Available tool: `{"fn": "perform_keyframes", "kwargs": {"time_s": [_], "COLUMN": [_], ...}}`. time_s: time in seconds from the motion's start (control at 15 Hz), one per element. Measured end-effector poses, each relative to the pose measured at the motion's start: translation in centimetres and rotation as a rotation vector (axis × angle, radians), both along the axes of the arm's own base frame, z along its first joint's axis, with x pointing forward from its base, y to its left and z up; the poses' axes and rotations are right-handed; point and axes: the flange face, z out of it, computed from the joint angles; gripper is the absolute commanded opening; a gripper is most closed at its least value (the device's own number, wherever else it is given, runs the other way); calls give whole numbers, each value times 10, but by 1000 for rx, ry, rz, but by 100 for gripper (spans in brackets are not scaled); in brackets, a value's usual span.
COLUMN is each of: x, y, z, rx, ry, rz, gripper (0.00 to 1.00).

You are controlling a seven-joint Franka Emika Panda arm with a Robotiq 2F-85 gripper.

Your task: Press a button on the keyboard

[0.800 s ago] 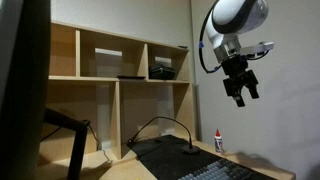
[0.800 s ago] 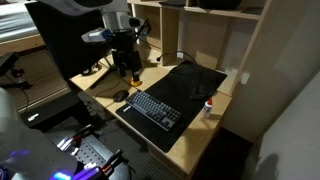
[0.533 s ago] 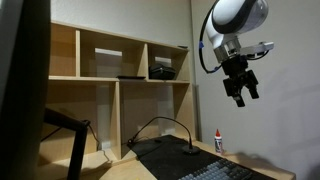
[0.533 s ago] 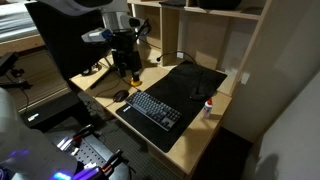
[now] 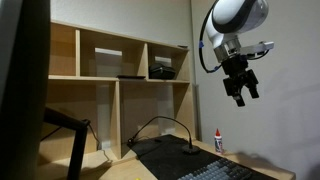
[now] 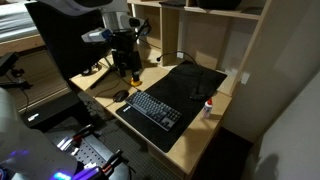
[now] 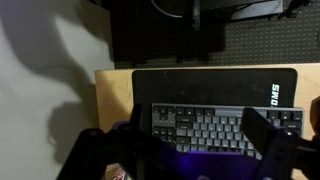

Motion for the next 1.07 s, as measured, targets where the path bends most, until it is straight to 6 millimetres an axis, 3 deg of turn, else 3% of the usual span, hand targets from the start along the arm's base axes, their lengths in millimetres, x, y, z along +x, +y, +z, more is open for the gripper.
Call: {"fn": "perform_keyframes", "kwargs": {"time_s": [0.27,0.33,0.4,0.87,1.07], "x": [0,0,0,24,32], "y": [0,0,1,44,49], "z": [0,0,1,23,24], "rx": [0,0,0,95,133], "ry": [0,0,-2,-205,-264], "rz": [0,1,3,4,-6], "gripper": [100,75,74,25,3]}}
